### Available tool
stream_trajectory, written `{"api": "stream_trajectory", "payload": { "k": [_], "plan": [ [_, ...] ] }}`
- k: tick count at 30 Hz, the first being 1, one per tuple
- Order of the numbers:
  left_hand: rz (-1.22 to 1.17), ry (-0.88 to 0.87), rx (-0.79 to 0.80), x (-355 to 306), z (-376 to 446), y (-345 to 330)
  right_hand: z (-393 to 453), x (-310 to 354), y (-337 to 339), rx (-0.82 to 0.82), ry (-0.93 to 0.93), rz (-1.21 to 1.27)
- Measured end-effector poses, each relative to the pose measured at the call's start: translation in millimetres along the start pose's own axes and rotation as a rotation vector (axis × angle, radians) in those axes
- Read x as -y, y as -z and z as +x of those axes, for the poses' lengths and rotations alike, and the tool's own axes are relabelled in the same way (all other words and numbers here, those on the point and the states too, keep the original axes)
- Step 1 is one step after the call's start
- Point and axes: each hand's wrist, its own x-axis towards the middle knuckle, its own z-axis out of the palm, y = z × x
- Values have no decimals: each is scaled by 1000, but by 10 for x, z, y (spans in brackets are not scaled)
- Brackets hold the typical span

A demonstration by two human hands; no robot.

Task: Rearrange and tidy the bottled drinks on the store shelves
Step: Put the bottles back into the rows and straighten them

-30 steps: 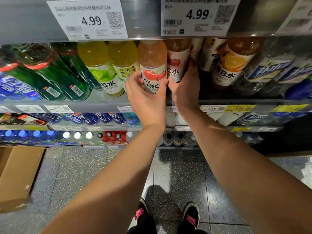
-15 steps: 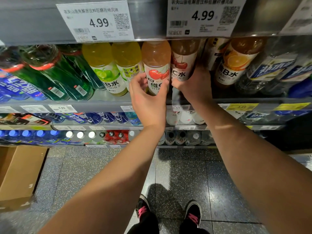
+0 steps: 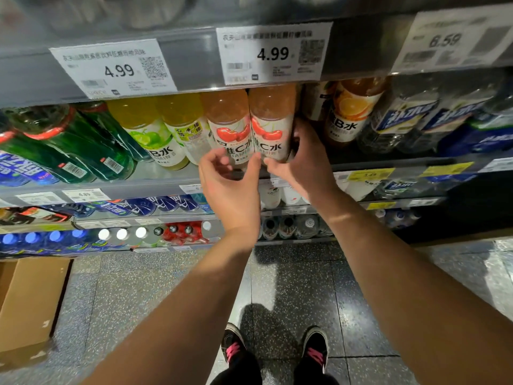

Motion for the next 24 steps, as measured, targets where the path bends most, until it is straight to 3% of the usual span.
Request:
{"api": "stream_trajectory", "payload": {
  "k": [3,5,7,9,15,24],
  "plan": [
    [-122,21,20,-59,-210,-121,-173,-55,212,-265,116,-22],
    [-125,-23,140,-112,-341,-289,-273,-141,351,-417,101,41],
    [-95,-63,321,-169,-429,-529,-326,-224,473,-469,24,122],
    [-54,-89,407,-226,-439,-805,-364,-307,585,-507,-23,173],
    [80,-171,530,-308,-282,-1439,-447,-538,837,-462,-5,116],
    [281,-118,367,-298,-354,-1526,-373,-605,1034,-441,-44,158]
  ]
}}
